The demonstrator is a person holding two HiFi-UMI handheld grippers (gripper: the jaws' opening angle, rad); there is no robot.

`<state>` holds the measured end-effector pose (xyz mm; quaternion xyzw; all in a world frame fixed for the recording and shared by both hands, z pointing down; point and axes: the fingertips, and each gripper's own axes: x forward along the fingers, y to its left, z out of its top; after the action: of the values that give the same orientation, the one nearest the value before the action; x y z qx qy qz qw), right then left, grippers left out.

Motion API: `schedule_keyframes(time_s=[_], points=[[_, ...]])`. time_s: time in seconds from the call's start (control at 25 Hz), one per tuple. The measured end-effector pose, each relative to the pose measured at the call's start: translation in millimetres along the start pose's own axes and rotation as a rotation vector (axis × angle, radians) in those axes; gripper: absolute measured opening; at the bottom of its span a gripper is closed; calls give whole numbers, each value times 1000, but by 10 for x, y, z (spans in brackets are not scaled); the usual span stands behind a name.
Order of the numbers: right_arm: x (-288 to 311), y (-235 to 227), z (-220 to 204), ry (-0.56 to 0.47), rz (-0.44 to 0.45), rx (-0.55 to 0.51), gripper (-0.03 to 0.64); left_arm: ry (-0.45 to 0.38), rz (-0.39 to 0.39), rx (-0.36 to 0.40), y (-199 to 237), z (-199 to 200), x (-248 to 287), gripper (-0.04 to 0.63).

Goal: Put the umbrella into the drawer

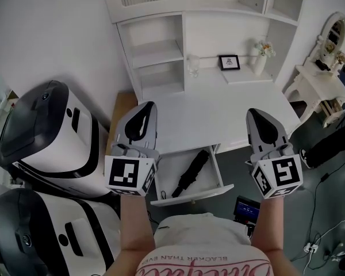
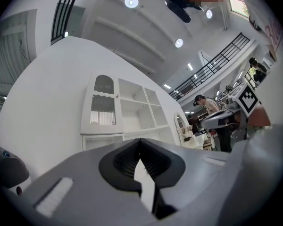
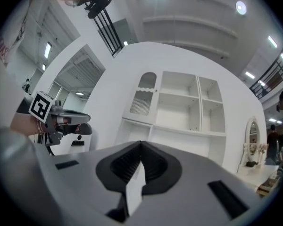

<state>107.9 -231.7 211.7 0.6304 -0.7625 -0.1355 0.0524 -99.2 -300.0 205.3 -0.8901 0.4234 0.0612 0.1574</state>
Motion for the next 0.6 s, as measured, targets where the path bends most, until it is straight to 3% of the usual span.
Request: schedule_keyframes(time_s=[0.6], points=[[-67,35,-88,16,22,3,8,1,4,-5,-56,7,-20,9]])
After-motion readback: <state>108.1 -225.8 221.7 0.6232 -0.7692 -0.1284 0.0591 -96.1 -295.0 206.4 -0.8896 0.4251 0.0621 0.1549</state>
